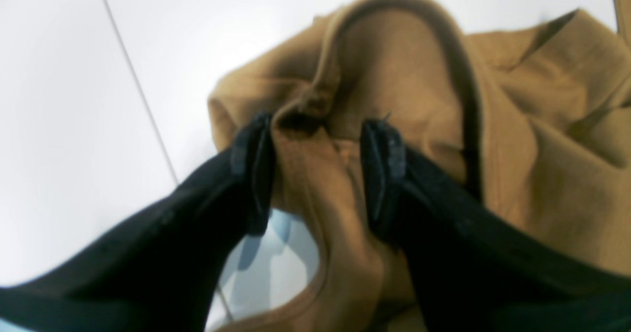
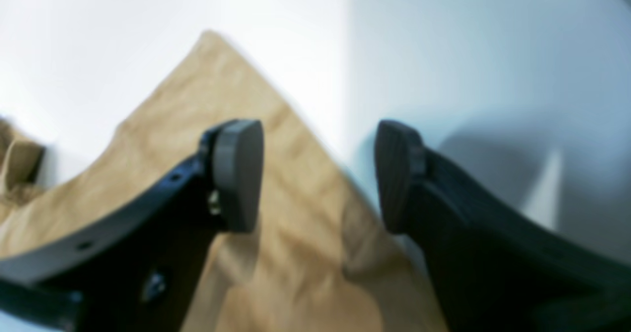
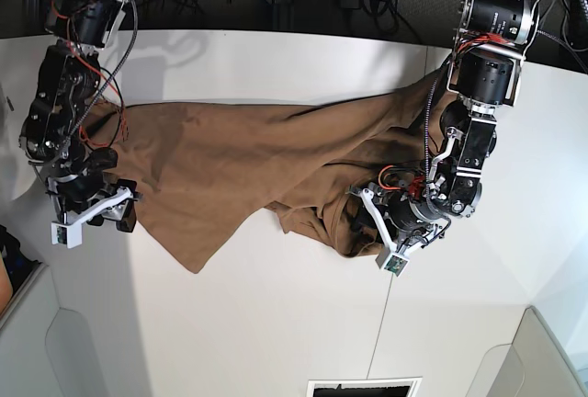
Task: Layout the t-shirt on the table in an organized manner, then fold the t-shirt properly
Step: 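Move the left gripper across the shirt to grasp a fold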
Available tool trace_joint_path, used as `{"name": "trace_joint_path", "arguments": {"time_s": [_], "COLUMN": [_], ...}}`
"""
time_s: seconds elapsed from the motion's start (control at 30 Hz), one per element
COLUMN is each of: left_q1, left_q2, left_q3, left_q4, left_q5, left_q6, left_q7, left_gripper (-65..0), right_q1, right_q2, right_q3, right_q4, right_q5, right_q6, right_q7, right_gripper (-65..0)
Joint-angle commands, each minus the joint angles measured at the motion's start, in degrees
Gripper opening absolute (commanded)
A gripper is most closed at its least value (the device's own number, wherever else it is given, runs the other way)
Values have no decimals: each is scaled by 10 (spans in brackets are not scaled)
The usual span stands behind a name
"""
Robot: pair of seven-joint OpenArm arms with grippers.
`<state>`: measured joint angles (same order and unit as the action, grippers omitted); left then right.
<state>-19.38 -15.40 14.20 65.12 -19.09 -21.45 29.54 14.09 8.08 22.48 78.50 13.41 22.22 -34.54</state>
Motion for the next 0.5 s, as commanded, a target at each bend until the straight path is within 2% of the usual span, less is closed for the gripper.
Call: {"name": "trace_joint_path", "arguments": {"time_s": [0.0, 0.17, 0.4, 0.47], "left_q1": [-14, -14, -14, -14], "left_q2": [-3, -3, -4, -4], "left_q3": [-2, -2, -2, -2], "left_q4": [8, 8, 8, 8], "left_q5": [-3, -3, -1, 0], "left_q6": [-2, -2, -2, -2], "left_q7": [-1, 3, 7, 7], "left_gripper": [-345, -345, -345, -376], "right_q1": [24, 65, 73, 73], "right_q2": [6, 6, 6, 6], "right_q3": [1, -15, -108, -131], "right_q4": [-10, -101, -143, -143], "right_q5": [-5, -9, -10, -10], "right_q6": [-2, 12, 11, 12], "right_q7": [16, 16, 22, 23], "right_gripper": [-294, -294, -294, -294]}}
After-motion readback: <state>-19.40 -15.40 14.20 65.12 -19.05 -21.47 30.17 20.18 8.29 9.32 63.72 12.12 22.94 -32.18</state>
